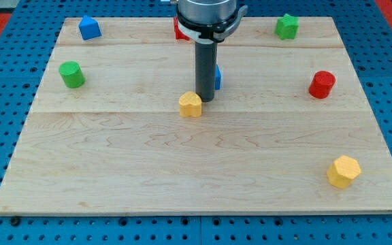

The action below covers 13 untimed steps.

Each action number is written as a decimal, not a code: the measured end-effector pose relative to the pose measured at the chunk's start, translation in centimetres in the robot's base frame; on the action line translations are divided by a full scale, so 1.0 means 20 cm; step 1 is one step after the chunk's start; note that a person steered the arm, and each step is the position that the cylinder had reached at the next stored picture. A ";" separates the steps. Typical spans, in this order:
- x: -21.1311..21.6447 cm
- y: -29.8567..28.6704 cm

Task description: Place the blue cube and yellow heart horizontally

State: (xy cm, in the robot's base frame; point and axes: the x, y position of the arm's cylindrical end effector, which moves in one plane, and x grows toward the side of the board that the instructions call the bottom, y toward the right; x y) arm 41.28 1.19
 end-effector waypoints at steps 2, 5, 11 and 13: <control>0.15 -0.22; 0.18 -0.12; 0.07 -0.53; 0.09 -0.48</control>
State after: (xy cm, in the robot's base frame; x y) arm 43.01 -8.36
